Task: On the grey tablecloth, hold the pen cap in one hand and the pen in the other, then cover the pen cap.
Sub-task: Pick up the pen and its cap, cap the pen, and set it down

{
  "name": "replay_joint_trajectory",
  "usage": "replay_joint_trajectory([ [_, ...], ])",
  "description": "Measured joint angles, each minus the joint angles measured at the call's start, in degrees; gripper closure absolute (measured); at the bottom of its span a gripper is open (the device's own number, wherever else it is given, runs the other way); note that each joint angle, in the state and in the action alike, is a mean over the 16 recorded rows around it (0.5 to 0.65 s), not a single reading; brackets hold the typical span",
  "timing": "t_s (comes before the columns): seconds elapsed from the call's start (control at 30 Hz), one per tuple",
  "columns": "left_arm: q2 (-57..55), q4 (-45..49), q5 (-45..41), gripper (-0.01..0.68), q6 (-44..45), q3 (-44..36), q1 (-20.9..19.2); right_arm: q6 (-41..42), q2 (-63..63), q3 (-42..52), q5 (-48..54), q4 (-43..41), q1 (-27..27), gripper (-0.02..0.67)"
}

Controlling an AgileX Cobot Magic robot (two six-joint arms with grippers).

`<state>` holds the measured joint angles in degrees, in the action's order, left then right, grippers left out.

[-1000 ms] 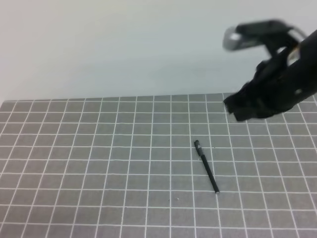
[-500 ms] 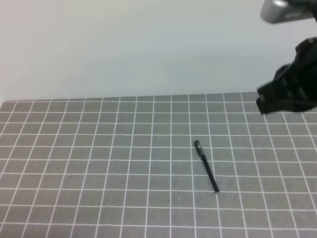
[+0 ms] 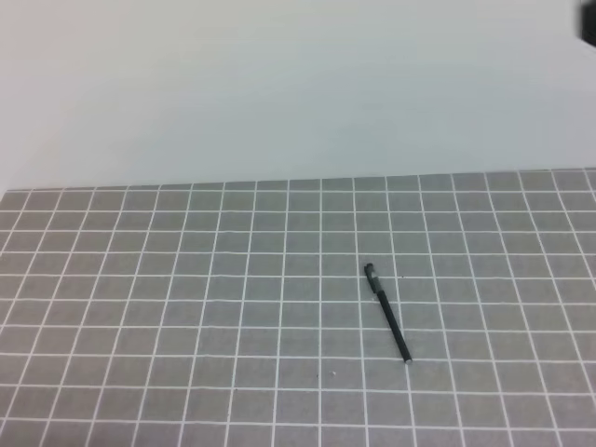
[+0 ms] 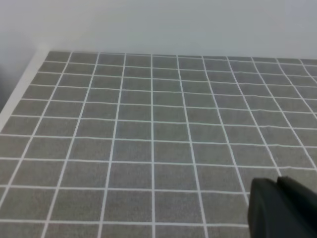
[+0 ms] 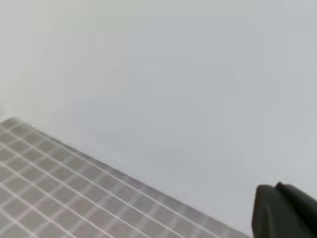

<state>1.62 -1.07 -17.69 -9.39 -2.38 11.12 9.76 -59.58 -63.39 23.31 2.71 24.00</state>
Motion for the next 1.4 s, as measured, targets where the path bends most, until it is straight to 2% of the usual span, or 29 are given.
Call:
replay_joint_trajectory([
  [0.4, 0.00, 0.00, 0.00, 0.673, 0.00, 0.00, 0.00, -2.22, 27.19, 36.43, -15.56, -1.62, -16.98, 0.652],
  [0.53, 0.00, 0.00, 0.00, 0.672, 0.00, 0.00, 0.00, -1.88, 36.66, 47.33, -21.24, -1.77, -20.02, 0.652],
  [0.7, 0.00, 0.00, 0.00, 0.672, 0.00, 0.00, 0.00, -1.37, 47.47, 57.58, -25.17, -1.65, -21.25, 0.652],
  [0.97, 0.00, 0.00, 0.00, 0.672, 0.00, 0.00, 0.00, -0.57, 58.09, 64.91, -22.55, -1.68, -21.34, 0.652],
  [1.4, 0.00, 0.00, 0.00, 0.672, 0.00, 0.00, 0.00, -0.63, 60.73, 65.36, -10.38, -1.71, -21.37, 0.652],
])
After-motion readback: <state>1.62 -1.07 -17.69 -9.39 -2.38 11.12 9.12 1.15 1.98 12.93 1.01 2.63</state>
